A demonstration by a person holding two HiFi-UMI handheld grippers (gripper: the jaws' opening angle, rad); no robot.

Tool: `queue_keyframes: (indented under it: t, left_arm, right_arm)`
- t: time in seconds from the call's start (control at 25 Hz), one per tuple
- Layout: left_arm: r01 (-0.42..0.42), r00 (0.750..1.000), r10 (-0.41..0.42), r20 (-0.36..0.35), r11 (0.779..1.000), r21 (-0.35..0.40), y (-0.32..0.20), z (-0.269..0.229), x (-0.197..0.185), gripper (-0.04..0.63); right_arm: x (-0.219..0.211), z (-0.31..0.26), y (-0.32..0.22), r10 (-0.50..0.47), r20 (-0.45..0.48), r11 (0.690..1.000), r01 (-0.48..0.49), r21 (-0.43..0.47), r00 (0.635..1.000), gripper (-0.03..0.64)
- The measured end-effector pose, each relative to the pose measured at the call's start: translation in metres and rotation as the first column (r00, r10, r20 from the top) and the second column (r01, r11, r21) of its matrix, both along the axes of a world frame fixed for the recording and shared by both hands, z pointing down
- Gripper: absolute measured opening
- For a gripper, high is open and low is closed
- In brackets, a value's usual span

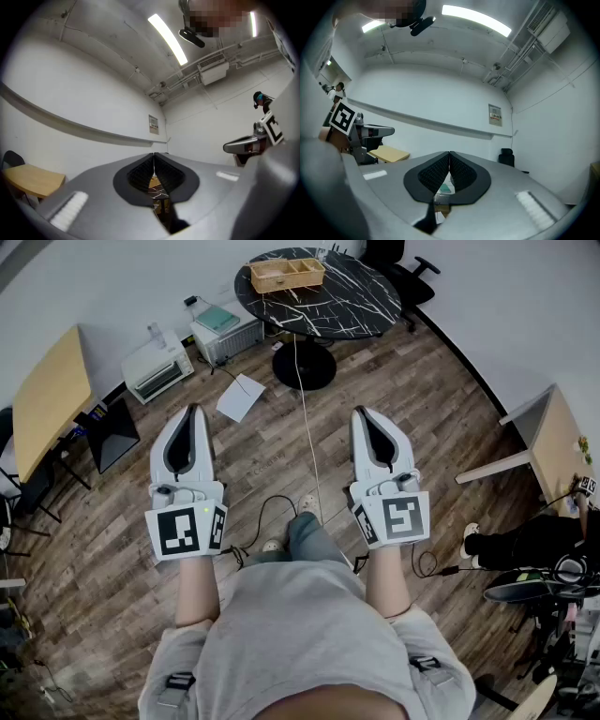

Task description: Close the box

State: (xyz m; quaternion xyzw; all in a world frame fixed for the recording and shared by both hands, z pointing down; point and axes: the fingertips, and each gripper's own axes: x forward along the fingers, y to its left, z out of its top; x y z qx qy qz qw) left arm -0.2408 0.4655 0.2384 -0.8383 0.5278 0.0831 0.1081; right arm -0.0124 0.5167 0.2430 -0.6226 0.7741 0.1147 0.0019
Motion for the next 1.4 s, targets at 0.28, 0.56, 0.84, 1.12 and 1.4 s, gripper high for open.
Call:
queue_keyframes:
  t: [0.28,0.56,0.84,1.12,1.4]
  left_arm:
    - [0.002,1.0,-0.002,0.002,1.0,-0.004,-0.018,0.001,0.016,0.06]
    - [0.021,1.0,-0.021,-0.003,1.0,0.0,-0.054,-0.001,0.033,0.06]
    - [0.036,0.999,-0.035,-0.008,0.999,0.039,-0.101,-0.011,0.067,0.06]
    - [0.078,0.996,-0.075,-0.04,0.995,0.062,-0.143,-0.022,0.096,0.06]
    - [0.099,0.994,-0.096,-0.044,0.993,0.061,-0.17,-0.024,0.135,0.06]
  right_arm:
    - [0.014,0.001,-0.019,-0.005,0.0,1.0,0.005,-0.005,1.0,0.005]
    - [0.031,-0.002,-0.06,-0.025,0.0,1.0,0.025,0.012,1.0,0.005]
    - [0.06,-0.013,-0.114,-0.077,0.012,0.996,0.077,0.051,0.997,0.005]
    - [0.095,-0.02,-0.166,-0.098,0.004,0.993,0.098,0.059,0.995,0.005]
    - [0.134,-0.023,-0.201,-0.132,0.02,0.989,0.13,0.077,0.991,0.005]
